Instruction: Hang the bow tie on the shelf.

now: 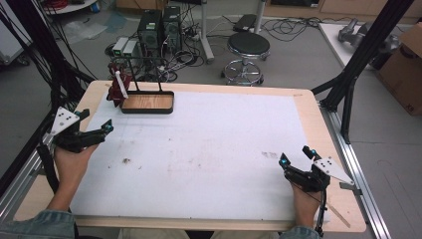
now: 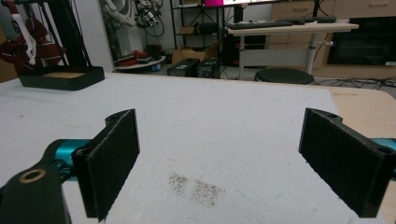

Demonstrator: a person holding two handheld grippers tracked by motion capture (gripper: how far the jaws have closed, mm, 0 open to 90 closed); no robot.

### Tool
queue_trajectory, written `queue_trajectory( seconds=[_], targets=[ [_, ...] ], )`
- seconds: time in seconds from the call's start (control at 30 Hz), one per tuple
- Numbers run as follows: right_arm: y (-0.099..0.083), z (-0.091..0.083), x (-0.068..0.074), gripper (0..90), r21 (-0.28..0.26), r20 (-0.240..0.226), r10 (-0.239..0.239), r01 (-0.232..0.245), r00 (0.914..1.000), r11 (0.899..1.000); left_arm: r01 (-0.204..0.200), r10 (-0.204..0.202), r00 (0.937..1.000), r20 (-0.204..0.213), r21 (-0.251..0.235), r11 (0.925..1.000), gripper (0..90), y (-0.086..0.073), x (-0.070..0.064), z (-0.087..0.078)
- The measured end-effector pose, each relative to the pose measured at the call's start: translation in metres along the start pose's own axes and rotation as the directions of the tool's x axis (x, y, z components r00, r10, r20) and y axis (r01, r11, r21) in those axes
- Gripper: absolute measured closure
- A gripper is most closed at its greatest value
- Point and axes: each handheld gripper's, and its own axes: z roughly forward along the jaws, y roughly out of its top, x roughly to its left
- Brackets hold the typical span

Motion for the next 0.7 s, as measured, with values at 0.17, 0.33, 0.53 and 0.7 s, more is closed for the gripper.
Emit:
queue_trajectory(
  seconds=[0.17, 0.33, 0.53, 0.7],
  targets=[
    [0.0, 0.0, 0.0, 11.4, 0.0, 0.0, 0.0, 0.0, 1.0, 1.0, 0.034, -0.034, 0.9994, 0.002, 0.017, 0.9993, 15.9, -0.018, -0.011, -0.009],
    [0.0, 0.0, 0.0, 11.4, -0.001, -0.001, -0.001, 0.001, 1.0, 1.0, 0.072, -0.072, 0.9974, 0.002, 0.03, 0.9969, 15.9, -0.033, -0.017, -0.017],
    [0.0, 0.0, 0.0, 11.4, -0.001, 0.0, 0.0, 0.0, 1.0, 1.0, 0.1, -0.1, 0.9949, -0.012, 0.045, 0.9939, 15.3, -0.04, -0.017, -0.018],
    [0.0, 0.0, 0.0, 11.4, 0.0, 0.001, 0.0, 0.0, 1.0, 1.0, 0.076, -0.076, 0.997, -0.018, 0.043, 0.9961, 15.3, -0.04, -0.021, -0.018]
  ],
)
